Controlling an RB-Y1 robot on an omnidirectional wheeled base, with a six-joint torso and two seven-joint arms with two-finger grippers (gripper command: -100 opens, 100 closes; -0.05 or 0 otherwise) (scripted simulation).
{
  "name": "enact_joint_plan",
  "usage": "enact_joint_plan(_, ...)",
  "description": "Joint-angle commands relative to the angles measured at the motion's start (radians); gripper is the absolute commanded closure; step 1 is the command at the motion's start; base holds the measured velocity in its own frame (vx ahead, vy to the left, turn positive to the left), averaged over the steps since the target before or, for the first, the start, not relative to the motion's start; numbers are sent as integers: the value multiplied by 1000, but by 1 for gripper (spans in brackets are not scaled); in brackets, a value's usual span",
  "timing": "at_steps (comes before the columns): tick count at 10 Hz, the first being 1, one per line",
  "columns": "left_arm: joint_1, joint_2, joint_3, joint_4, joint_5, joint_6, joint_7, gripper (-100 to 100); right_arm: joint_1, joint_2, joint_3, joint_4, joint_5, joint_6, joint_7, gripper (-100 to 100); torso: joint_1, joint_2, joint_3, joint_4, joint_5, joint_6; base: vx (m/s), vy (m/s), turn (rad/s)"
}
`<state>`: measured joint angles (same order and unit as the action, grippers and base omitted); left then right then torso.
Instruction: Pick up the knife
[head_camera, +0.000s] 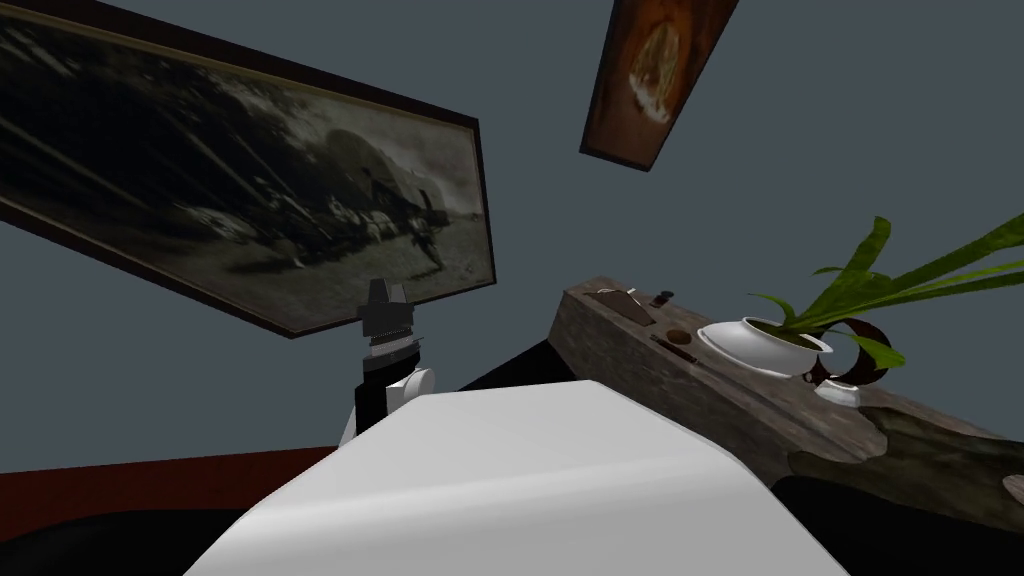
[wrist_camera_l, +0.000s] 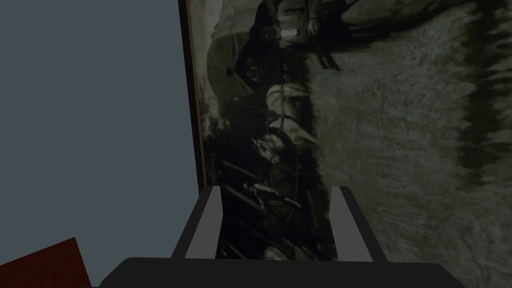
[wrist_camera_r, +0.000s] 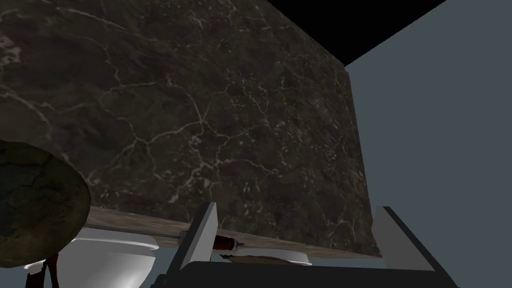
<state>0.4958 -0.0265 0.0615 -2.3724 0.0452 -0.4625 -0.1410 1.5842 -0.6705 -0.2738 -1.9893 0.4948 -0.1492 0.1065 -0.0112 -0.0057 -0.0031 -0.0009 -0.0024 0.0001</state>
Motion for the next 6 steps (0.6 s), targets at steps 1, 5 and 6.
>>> enact_joint_plan(1,0,0,0,0,0,0,0,0,50,-25,13,23,50,18,15,-100,0,0,0,0,0,0,145,-187,449)
enact_joint_plan(5,0,0,0,0,0,0,0,0,154,-61,31,48,139,34,27,-100,-7,-5,-3,-1,-2,0,118,-185,215)
enact_joint_plan(6,0,0,0,0,0,0,0,0,190,-78,43,59,174,40,32,-100,-4,-1,-1,0,-1,1,50,-191,191)
